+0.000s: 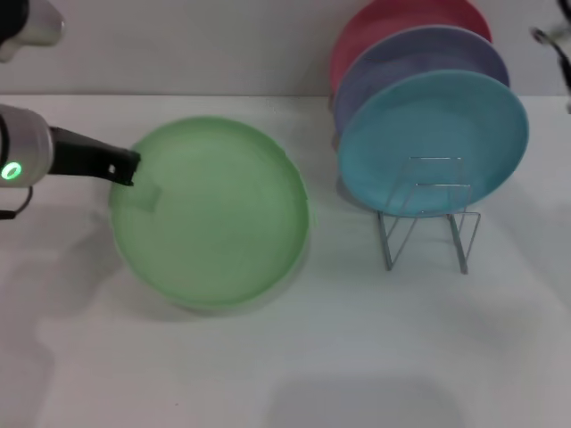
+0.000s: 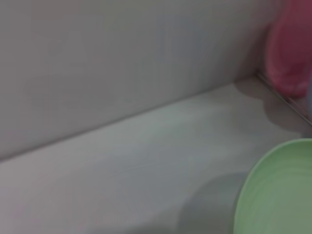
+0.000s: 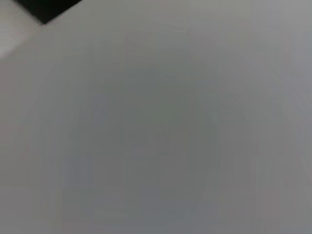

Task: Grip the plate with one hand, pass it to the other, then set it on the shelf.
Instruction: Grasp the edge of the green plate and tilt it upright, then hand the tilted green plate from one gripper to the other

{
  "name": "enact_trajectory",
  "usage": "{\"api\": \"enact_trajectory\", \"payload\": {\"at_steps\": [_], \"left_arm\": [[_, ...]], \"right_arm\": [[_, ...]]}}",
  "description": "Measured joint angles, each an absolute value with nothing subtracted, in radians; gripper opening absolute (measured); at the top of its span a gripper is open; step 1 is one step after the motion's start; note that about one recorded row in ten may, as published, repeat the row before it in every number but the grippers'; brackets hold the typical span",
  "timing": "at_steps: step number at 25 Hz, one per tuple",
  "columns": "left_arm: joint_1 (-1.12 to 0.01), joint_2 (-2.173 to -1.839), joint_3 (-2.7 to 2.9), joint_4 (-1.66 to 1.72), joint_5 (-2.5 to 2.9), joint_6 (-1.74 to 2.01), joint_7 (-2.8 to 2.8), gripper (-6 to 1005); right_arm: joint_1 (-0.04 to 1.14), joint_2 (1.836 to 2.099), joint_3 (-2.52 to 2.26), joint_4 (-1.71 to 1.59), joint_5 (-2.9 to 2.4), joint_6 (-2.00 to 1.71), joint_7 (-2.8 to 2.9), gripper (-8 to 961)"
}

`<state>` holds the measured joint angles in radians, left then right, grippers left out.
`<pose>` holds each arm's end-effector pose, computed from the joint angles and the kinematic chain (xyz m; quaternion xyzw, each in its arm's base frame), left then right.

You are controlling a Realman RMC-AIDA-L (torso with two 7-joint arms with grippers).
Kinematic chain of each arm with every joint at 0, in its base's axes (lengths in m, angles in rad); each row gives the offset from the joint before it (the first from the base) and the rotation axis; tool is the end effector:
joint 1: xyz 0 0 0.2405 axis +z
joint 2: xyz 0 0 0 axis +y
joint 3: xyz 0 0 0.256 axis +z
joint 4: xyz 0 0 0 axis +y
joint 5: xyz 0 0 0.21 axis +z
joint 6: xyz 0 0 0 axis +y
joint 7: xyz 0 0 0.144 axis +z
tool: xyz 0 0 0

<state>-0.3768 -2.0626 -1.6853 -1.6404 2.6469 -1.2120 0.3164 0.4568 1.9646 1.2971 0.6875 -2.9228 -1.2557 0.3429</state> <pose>-0.1768 0.3644 0.0432 -0.8554 -0.3616 0.0264 0.3699 0.1741 0.3787 0.0596 -0.6743 0.0240 0.5506 0.4915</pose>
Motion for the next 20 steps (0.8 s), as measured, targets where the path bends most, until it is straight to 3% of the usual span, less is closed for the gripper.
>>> {"api": "enact_trajectory", "payload": {"at_steps": [1,2,6,7,8,9,11,20], "left_arm": [[-0.367,-2.062,-1.696,-1.661,2.658,-1.199,0.317,34],[-0.367,-2.062,-1.696,-1.661,2.658,-1.199,0.317,34],[-0.348,-2.062,-1.721,-1.682,2.666,-1.157,0.326,34],[-0.348,-2.062,-1.721,-1.682,2.666,-1.157,0.326,34],[-0.347,-2.061,-1.724,-1.683,2.666,-1.154,0.327,34],[-0.347,-2.061,-1.727,-1.683,2.666,-1.152,0.327,34],[-0.346,-2.06,-1.738,-1.679,2.666,-1.144,0.33,34],[-0.346,-2.061,-1.772,-1.673,2.66,-1.122,0.338,34]], "right_arm": [[0.472,1.914,1.234,0.791,-2.923,-1.156,0.399,785],[0.472,1.914,1.234,0.791,-2.923,-1.156,0.399,785],[0.503,1.823,1.158,1.022,-2.922,-0.865,0.433,785],[0.503,1.823,1.158,1.022,-2.922,-0.865,0.433,785],[0.517,1.796,1.153,1.116,-2.922,-0.692,0.439,784],[0.517,1.796,1.153,1.116,-2.922,-0.692,0.439,784],[0.547,1.764,1.151,1.244,-2.922,-0.408,0.445,784],[0.58,1.744,1.18,1.478,-2.912,-0.062,0.445,784]]}}
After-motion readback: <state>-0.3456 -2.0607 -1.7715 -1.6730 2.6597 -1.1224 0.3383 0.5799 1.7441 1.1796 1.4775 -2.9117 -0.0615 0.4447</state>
